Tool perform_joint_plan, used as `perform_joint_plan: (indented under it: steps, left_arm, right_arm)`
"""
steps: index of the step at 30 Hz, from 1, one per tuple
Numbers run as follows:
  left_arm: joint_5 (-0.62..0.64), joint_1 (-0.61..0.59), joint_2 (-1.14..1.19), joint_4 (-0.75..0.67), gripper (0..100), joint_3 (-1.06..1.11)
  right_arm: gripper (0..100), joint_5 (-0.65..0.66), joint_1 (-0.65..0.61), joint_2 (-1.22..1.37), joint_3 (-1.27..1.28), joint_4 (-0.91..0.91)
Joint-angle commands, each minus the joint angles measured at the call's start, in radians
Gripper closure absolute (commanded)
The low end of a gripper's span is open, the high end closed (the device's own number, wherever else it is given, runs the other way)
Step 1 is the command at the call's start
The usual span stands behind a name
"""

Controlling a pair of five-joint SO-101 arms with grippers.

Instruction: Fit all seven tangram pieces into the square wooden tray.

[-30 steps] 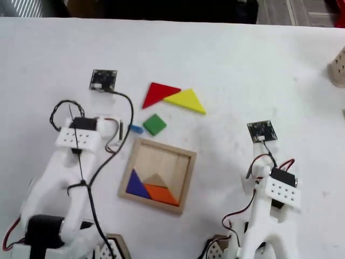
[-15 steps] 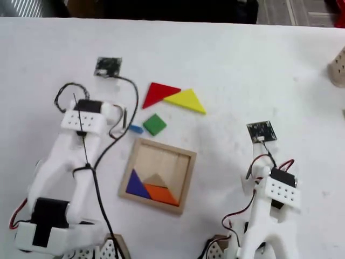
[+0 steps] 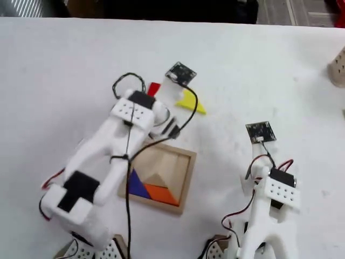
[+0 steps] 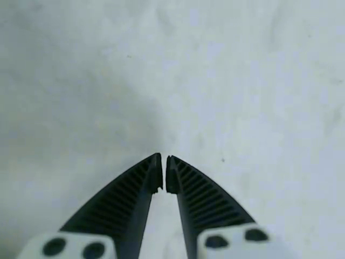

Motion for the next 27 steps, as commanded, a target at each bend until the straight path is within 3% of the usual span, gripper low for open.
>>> perform_joint_plan:
  steps: [1,11,18,27]
  left_arm:
    - [-0.118,-0.039,0.114,0.023,73,-0.196]
    - [-0.242,-0.116,0.443,0.232,72,-0.574]
    - [-0.233,-0.120,0.591,0.247,72,-0.680]
    - [-0.232,-0.113,0.634,0.365,73,-0.735]
  right_arm:
    - [98.1,0.014,-0.012,-0.015,-0.006,-0.008]
    - [98.1,0.014,-0.013,-0.015,-0.006,-0.007]
    - [98.1,0.014,-0.013,-0.016,-0.006,-0.007]
    - [98.1,0.014,-0.013,-0.015,-0.006,-0.007]
